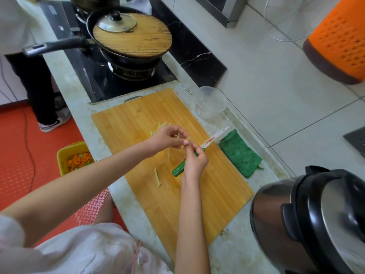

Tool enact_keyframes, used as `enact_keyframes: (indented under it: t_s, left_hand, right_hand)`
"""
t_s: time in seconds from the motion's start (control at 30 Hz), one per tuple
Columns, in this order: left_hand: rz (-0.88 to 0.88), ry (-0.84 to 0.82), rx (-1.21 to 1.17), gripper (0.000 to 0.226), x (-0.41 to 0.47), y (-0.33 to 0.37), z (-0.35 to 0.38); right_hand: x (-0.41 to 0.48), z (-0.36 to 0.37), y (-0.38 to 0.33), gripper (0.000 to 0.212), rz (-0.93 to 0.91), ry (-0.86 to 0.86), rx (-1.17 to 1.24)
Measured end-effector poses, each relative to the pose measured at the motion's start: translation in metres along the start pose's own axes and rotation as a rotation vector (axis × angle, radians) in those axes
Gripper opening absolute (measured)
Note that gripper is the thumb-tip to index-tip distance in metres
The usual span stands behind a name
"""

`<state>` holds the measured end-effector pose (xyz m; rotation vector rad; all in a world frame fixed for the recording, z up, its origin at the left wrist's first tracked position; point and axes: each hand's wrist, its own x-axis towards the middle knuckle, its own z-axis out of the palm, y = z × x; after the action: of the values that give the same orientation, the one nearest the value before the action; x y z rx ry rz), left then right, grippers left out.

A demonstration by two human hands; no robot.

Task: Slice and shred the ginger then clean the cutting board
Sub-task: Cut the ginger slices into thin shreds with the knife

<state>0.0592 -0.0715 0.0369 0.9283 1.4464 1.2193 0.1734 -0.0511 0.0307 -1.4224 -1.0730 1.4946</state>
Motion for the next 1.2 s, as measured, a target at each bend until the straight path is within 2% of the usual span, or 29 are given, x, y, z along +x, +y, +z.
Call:
enact_keyframes:
  t_s: [0.17,0.33,0.67,0.8,0.9,1.03,1.13,1.2]
  left_hand:
    - [0.011,0.074,-0.048,0.010,0.005,-0.004,-0.006]
    - [-0.012,0.133,-0.054,0.010,0.005,-0.009,-0.010]
    - [0.120,0.204,0.249,0.024,0.008,-0.010,-0.012]
    - [0.146,0.222,0.213,0.020,0.007,-0.011,-0.014]
    - [0.158,0.203,0.183,0.016,0.006,-0.008,-0.016]
    - [0.111,0.293,0.141,0.023,0.008,-0.008,-0.024]
    - [0.062,0.157,0.099,0.008,0.006,-0.009,-0.025]
    - [0.077,0.087,0.061,0.016,0.005,-0.011,-0.020]
  right_hand:
    - [0.006,0.006,0.000,0.009,-0.017,-0.016,-0.016]
    - [0.013,0.007,0.007,0.014,-0.154,-0.044,-0.243]
    - [0.015,0.014,0.010,0.008,-0.262,-0.026,-0.440]
    - [0.010,0.017,0.012,0.007,-0.284,-0.023,-0.431]
    - [0.008,0.015,0.005,0.006,-0.262,-0.037,-0.333]
    - [0.005,0.012,-0.001,0.007,-0.236,-0.029,-0.239]
    - [0.003,0.011,-0.001,0.004,-0.238,-0.042,-0.233]
    - [0.003,0.012,-0.001,0.003,-0.227,-0.047,-0.233]
